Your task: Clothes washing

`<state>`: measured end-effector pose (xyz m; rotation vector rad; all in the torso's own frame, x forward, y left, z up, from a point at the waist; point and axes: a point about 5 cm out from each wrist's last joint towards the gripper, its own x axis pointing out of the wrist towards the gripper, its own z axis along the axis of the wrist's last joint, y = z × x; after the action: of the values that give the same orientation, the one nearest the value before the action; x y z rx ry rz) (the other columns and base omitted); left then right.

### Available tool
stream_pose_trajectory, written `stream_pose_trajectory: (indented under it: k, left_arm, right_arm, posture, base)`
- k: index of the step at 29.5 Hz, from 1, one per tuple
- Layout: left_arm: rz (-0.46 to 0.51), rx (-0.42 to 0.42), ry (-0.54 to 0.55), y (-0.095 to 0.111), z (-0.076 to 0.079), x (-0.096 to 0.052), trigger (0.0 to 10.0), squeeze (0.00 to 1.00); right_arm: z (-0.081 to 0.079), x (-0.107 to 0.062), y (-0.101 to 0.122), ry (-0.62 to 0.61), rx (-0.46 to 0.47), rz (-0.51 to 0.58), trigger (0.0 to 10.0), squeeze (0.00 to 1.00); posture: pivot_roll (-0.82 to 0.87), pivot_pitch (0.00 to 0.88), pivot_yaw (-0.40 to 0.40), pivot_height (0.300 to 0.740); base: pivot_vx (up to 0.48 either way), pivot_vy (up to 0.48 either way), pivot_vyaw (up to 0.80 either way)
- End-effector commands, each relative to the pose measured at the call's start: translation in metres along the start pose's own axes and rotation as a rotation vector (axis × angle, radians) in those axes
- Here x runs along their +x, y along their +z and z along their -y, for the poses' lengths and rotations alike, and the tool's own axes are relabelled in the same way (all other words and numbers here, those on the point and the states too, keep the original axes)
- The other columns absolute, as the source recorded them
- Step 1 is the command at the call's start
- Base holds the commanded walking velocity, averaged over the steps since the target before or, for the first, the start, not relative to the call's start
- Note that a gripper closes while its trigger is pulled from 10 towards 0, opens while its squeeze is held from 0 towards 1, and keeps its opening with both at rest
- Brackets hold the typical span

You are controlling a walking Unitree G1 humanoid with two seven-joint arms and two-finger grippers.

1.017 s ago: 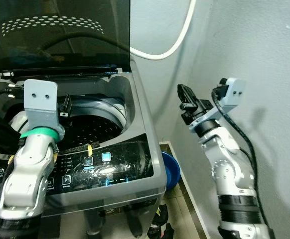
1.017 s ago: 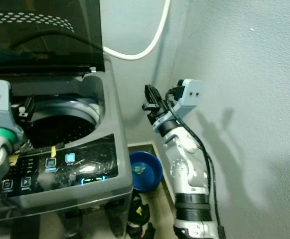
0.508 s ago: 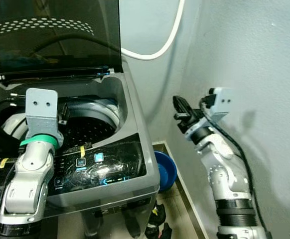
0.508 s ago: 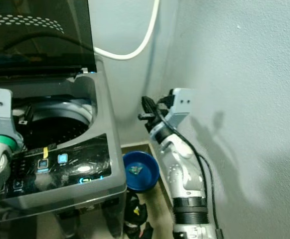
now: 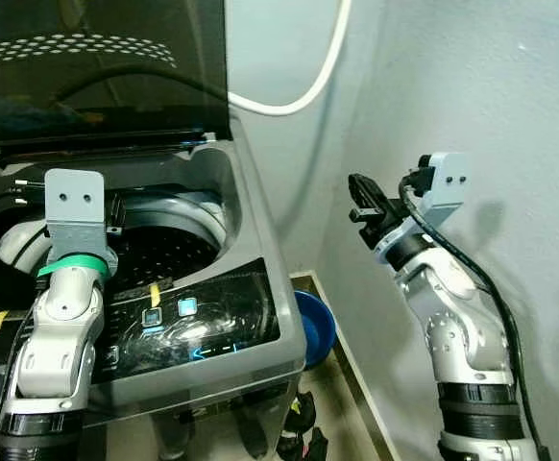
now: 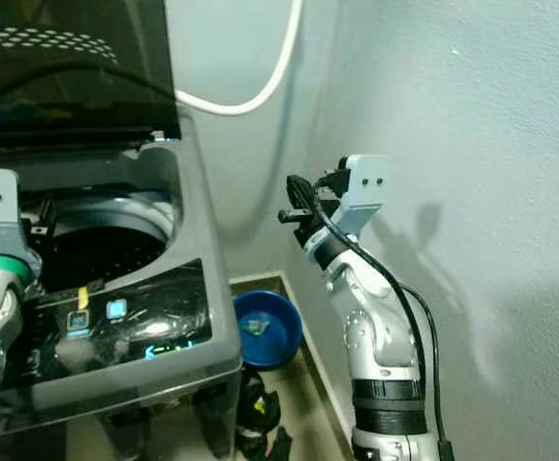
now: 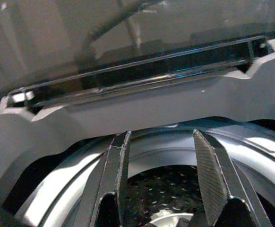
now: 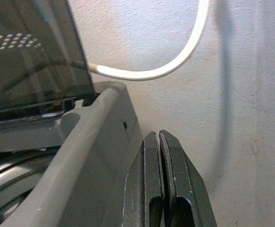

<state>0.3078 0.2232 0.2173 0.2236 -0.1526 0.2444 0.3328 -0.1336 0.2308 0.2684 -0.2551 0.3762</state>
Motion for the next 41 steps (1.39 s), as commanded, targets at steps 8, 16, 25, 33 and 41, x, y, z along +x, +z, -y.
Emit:
stream_pose_trajectory:
  k: [8,16,25,33,41]
  left_arm:
    - [0.181,-0.126,-0.535,0.029,0.029,-0.045,10.0,0.0]
    - [0.211,-0.167,-0.614,0.038,0.042,-0.059,10.0,0.0]
    - [0.005,0.009,-0.187,0.009,0.012,-0.022,10.0,0.0]
    - [-0.014,-0.034,-0.098,0.01,0.005,-0.015,10.0,0.0]
    - [-0.01,-0.008,-0.154,0.009,0.016,-0.018,10.0,0.0]
  right_arm:
    - [-0.019,-0.005,-0.022,-0.026,0.062,-0.022,10.0,0.0]
    - [-0.028,0.0,-0.021,0.005,0.093,-0.01,10.0,0.0]
    - [-0.027,0.004,-0.019,0.004,0.099,0.01,10.0,0.0]
    - [-0.021,0.006,-0.013,-0.012,0.046,0.044,10.0,0.0]
    - [-0.019,0.013,-0.012,-0.039,0.001,0.073,10.0,0.0]
  posture:
    - [0.16,0.055,0.071,0.74]
    - [0.16,0.057,0.065,0.74]
    - [0.18,0.033,0.015,0.74]
    - [0.14,0.021,0.006,0.74]
    - [0.14,0.029,0.02,0.74]
  base:
    - [0.0,0.0,0.0]
    - [0.0,0.0,0.0]
    - [0.0,0.0,0.0]
    - [0.0,0.0,0.7]
    - [0.0,0.0,0.8]
